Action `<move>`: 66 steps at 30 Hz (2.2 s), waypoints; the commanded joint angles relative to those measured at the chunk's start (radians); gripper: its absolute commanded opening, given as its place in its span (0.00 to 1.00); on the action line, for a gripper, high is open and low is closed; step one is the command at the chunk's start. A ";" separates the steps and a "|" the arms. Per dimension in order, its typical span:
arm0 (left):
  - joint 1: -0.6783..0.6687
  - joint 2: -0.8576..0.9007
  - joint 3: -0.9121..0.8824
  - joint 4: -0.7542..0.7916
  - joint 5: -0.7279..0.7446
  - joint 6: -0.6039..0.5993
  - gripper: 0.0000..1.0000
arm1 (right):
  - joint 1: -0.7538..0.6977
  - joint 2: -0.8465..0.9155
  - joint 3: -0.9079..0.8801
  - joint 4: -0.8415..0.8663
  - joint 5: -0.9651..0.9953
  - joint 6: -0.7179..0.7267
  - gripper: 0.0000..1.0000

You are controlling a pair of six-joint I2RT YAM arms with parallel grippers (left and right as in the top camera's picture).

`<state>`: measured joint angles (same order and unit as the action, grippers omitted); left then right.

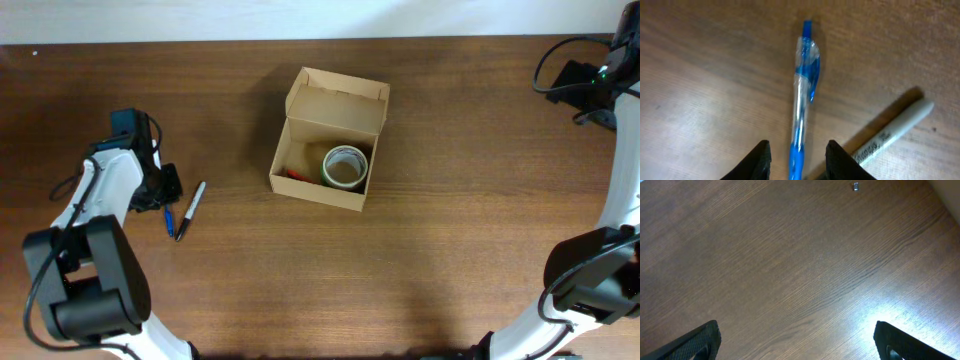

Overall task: Pack container
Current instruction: 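Return the left gripper to the blue pen and grasp it, then lift the blue pen and carry it over the box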

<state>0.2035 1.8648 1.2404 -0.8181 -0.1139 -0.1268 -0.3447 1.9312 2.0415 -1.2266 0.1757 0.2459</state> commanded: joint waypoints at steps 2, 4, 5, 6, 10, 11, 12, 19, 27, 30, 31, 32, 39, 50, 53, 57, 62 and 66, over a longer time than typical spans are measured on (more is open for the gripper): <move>0.002 0.068 -0.008 0.036 0.024 0.027 0.36 | -0.003 -0.008 0.018 0.000 0.009 -0.003 0.99; 0.002 0.089 -0.008 0.048 0.024 0.027 0.35 | -0.003 -0.008 0.018 0.000 0.009 -0.003 0.99; 0.002 0.100 -0.008 0.050 0.024 0.026 0.35 | -0.003 -0.008 0.018 0.000 0.009 -0.003 0.99; 0.002 0.109 -0.008 0.051 0.024 0.026 0.36 | -0.003 -0.008 0.018 0.000 0.009 -0.003 0.99; 0.002 0.124 -0.008 0.059 0.024 0.023 0.30 | -0.003 -0.008 0.018 0.000 0.009 -0.003 0.99; 0.002 0.124 -0.008 0.063 0.024 0.023 0.26 | -0.003 -0.008 0.018 0.000 0.009 -0.003 0.99; 0.002 0.124 -0.008 0.067 0.024 0.023 0.17 | -0.003 -0.008 0.018 0.000 0.009 -0.003 0.99; 0.002 0.124 -0.006 0.062 0.025 0.022 0.02 | -0.003 -0.008 0.018 0.000 0.009 -0.003 0.99; 0.002 0.122 0.201 -0.187 0.119 0.185 0.02 | -0.003 -0.008 0.018 0.000 0.009 -0.003 0.99; 0.002 0.122 0.349 -0.326 0.119 0.205 0.02 | -0.003 -0.008 0.018 0.000 0.009 -0.003 0.99; 0.001 0.122 0.396 -0.358 0.119 0.204 0.02 | -0.003 -0.008 0.018 0.000 0.009 -0.003 0.99; -0.001 0.122 0.444 -0.385 0.118 0.204 0.02 | -0.003 -0.008 0.018 0.000 0.009 -0.003 0.99; -0.042 0.122 0.767 -0.492 0.122 0.411 0.02 | -0.003 -0.008 0.018 0.000 0.009 -0.003 0.99; -0.301 0.122 0.949 -0.571 0.203 1.069 0.02 | -0.003 -0.008 0.018 0.000 0.009 -0.003 0.99; -0.398 0.122 0.949 -0.560 0.199 1.170 0.02 | -0.003 -0.008 0.018 0.000 0.009 -0.003 0.99; -0.516 0.128 0.949 -0.501 0.197 1.245 0.02 | -0.003 -0.008 0.018 0.000 0.009 -0.003 0.99; -0.638 0.156 0.949 -0.472 0.207 1.339 0.02 | -0.003 -0.008 0.018 0.000 0.009 -0.003 0.99; -0.669 0.197 0.949 -0.476 0.213 1.341 0.01 | -0.003 -0.008 0.018 0.000 0.009 -0.003 0.99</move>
<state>-0.4625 2.0144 2.1735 -1.2934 0.0799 1.1545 -0.3447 1.9312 2.0415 -1.2266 0.1757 0.2466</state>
